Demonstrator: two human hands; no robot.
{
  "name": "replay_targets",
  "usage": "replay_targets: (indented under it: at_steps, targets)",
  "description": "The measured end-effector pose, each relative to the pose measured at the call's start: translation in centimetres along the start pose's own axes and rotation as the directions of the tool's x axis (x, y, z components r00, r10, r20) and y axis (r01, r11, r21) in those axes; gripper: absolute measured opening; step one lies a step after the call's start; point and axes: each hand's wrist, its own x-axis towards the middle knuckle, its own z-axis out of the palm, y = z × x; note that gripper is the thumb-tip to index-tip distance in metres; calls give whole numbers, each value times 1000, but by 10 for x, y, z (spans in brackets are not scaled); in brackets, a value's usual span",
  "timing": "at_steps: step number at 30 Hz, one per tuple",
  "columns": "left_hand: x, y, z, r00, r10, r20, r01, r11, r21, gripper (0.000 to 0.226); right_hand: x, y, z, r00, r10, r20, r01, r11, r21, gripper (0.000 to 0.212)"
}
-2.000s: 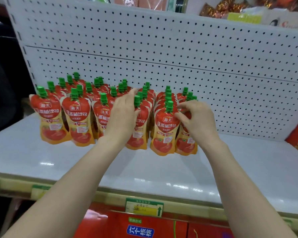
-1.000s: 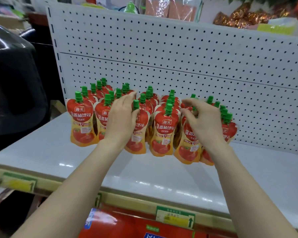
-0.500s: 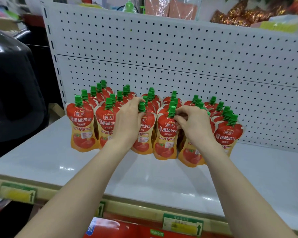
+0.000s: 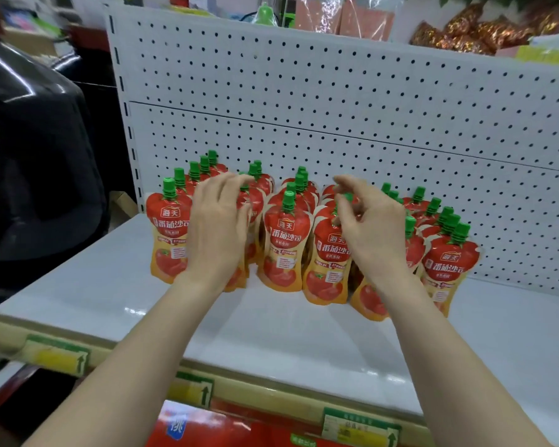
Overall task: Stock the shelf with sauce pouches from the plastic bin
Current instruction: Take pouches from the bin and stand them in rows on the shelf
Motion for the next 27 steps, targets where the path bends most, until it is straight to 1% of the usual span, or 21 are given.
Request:
replay_targets:
  at_steps: [3,7,11,15,19,27]
  targets:
    - [1,-21,-10,994,-78,73,70,992,101,48,2,-10,21,986,-15,163,23,999,-46,34]
    - [6,-32,-14,973,-120,196,93,986,140,59,8,-18,40,948,126,291,-110,991,-73,37]
    - [11,-36,-13,959,-123,255,98,989,108,63,14,-17,54,892,219,396,-183,975,-128,18]
    - [14,-41,-7,955,-125,267,116,992,50,61,16,-17,53,868,270,416,-267,961,-67,9]
    - [15,-44,2,961,-112,253,121,992,-20,58,14,-17,50,869,268,415,-277,960,-40,8]
    - [17,-45,11,968,-91,235,111,991,-75,59,15,-19,48,853,296,430,-337,941,21,7]
